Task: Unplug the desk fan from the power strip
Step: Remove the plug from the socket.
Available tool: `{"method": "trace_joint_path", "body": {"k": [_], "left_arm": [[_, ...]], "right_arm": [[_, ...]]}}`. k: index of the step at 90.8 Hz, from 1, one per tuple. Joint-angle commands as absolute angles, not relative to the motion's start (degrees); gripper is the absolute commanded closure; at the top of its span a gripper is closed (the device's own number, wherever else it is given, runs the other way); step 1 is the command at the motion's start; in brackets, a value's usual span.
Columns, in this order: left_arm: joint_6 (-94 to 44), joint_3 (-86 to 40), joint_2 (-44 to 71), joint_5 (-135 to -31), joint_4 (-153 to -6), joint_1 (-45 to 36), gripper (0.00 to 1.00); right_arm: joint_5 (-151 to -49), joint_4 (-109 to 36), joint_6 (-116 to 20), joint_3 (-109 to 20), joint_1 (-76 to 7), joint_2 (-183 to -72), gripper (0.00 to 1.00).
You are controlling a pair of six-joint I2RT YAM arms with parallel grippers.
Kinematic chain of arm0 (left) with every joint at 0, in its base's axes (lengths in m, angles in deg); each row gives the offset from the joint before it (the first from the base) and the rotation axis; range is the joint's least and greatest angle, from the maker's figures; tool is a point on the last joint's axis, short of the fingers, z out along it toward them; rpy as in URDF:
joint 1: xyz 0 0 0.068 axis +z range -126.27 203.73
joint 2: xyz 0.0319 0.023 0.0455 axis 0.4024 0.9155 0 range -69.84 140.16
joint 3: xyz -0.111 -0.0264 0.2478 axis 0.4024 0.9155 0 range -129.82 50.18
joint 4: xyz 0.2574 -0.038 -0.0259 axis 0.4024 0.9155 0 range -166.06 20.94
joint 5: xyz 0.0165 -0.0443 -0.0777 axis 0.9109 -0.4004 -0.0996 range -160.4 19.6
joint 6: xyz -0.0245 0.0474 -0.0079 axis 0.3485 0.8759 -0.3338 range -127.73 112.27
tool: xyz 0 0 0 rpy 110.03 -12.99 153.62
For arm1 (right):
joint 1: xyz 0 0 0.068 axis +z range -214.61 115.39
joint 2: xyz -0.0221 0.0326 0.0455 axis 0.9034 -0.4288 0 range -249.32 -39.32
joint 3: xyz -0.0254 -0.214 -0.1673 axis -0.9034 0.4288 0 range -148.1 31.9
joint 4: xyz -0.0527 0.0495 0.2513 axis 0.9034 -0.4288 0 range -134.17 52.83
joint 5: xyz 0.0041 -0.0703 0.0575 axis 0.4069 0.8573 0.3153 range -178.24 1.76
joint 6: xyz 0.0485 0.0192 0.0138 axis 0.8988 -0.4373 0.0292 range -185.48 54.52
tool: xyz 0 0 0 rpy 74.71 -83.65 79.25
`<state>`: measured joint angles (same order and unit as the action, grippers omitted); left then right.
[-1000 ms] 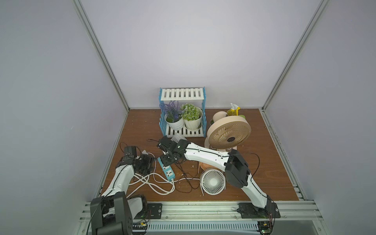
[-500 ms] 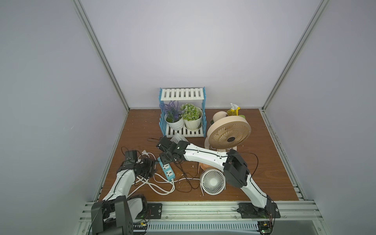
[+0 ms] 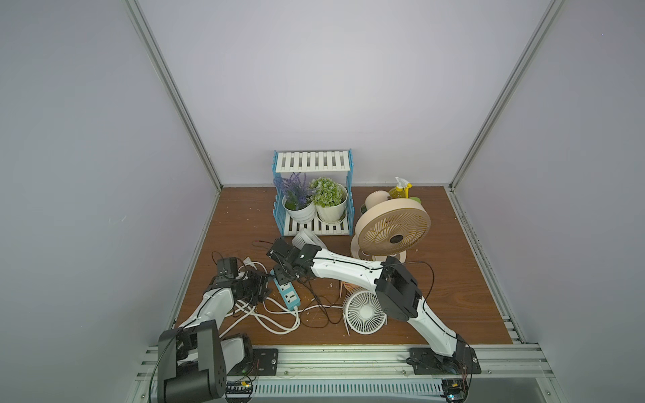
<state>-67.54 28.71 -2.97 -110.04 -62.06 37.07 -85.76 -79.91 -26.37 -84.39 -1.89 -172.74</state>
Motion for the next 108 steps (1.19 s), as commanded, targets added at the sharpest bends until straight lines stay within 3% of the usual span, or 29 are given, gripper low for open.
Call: {"method": "trace_joint_path", "body": {"k": [1,35,72,108], "left_arm": [[-66.9,29.6,-1.9,-109.0,-61.9,36.1,0.5],[-63.6,29.5,1.9,-106.8,-60.1,35.1,0.5],[-58.6,29.5,5.2,-102.8,-54.8,35.0,0.52],[-58.5,30.5,7.2,-99.4,-54.8,35.0,0.54]], "right_arm": [[-84.6,-80.3,-25.9,-86.3,-1.9,-173.9,0.75],[-82.8,-82.3,-27.8,-89.0,-1.9,-175.5,0.73],[-81.9,-82.9,-28.3,-88.7,-1.9,-174.2,1.0],[-82.7,-77.6,-28.1,-82.9,-1.8,-168.4,1.0]]}}
